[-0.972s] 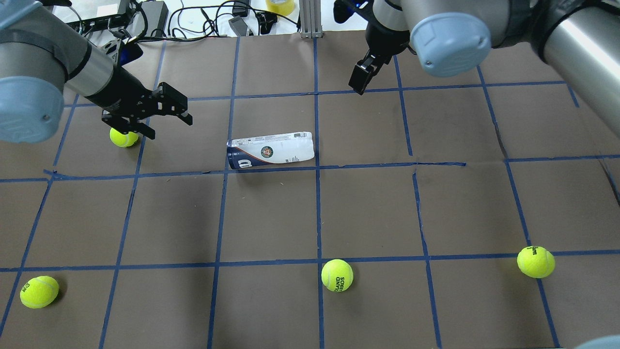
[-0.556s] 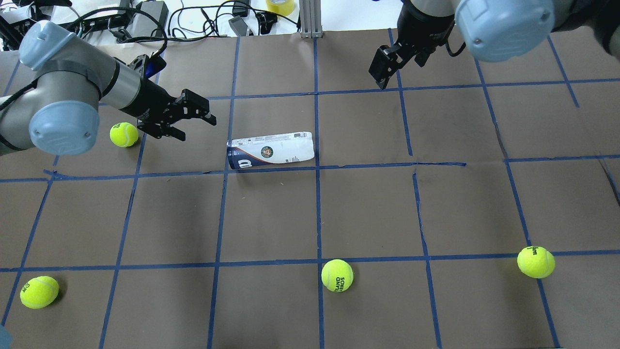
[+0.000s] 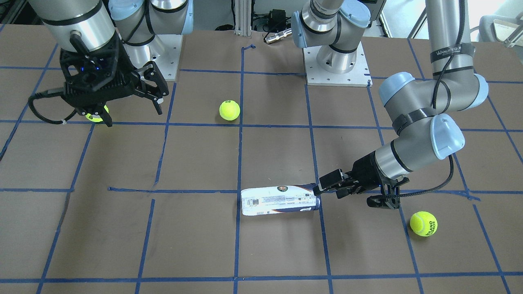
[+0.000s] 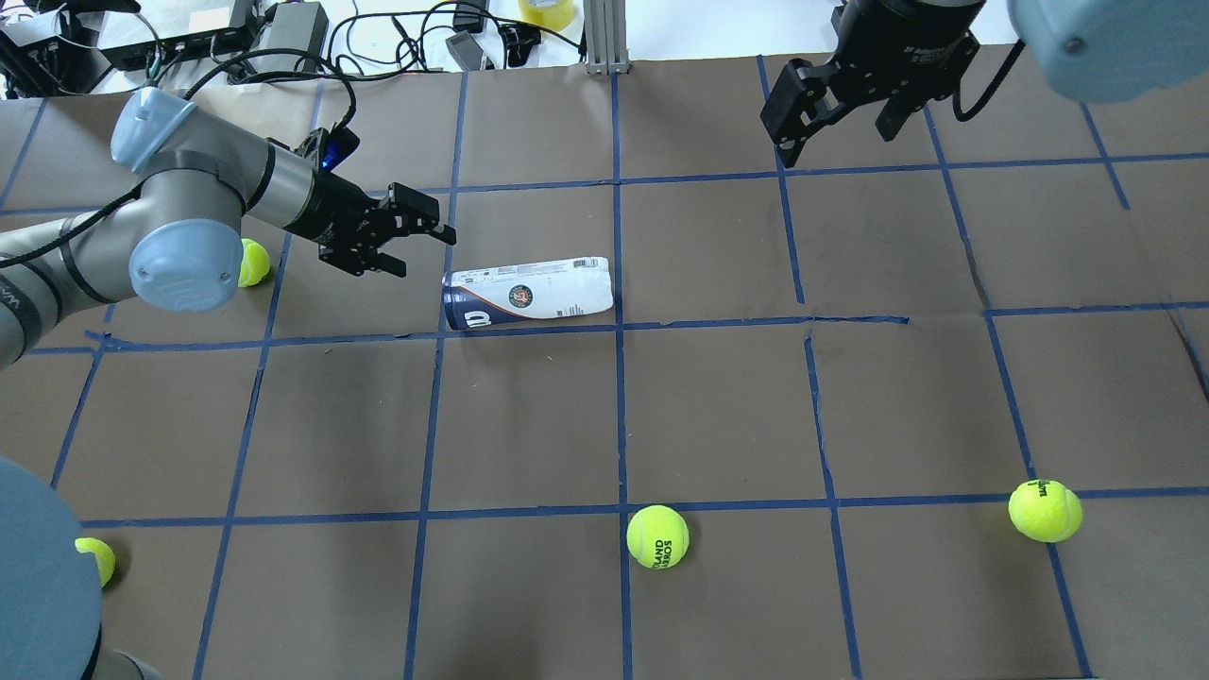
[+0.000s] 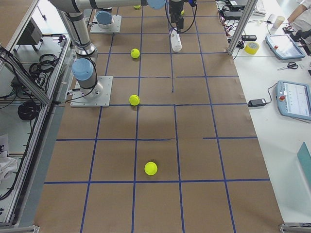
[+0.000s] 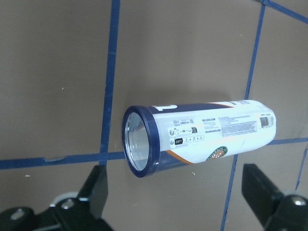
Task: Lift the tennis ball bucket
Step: 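Reach the left gripper to the can's open end and grasp it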
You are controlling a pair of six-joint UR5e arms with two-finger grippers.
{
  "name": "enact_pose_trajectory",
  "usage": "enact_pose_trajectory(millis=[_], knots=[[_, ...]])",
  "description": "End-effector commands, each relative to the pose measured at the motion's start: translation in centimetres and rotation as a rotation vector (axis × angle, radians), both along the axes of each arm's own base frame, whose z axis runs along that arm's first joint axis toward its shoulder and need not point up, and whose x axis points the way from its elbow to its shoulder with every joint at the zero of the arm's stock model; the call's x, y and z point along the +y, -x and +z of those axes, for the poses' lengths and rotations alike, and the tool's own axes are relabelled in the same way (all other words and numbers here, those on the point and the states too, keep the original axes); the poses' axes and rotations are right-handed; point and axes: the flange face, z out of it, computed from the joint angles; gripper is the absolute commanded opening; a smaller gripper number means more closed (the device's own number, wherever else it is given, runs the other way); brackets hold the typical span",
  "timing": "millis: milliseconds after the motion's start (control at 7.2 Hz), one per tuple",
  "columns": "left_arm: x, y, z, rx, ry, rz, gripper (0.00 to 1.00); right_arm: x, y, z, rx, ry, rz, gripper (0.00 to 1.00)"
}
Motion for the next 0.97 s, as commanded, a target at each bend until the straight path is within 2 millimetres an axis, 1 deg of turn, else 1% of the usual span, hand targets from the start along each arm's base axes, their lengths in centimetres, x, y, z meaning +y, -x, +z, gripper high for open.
enact_pose_trajectory(millis=[0, 278, 556, 694, 833], knots=[[-0.2, 1.5, -2.0, 0.019, -0.022, -0.028, 1.00, 0.6, 0.4, 0.7, -0.005, -0.003, -0.061, 1.00], [0.3, 2.2, -4.1, 0.027, -0.054, -0.038, 1.00, 0.6, 0.7, 0.7, 0.002, -0.001, -0.054, 1.00], [0.6, 3.0, -4.5, 0.029, -0.063, -0.053, 1.00, 0.5, 2.2, 0.4, 0.003, -0.031, -0.102, 1.00], [0.6, 3.1, -4.5, 0.032, -0.065, -0.053, 1.00, 0.3, 3.2, 0.3, 0.002, -0.043, -0.134, 1.00], [0.6, 3.4, -4.7, 0.064, -0.066, -0.049, 1.00, 0.2, 4.0, 0.2, 0.002, -0.051, -0.154, 1.00]])
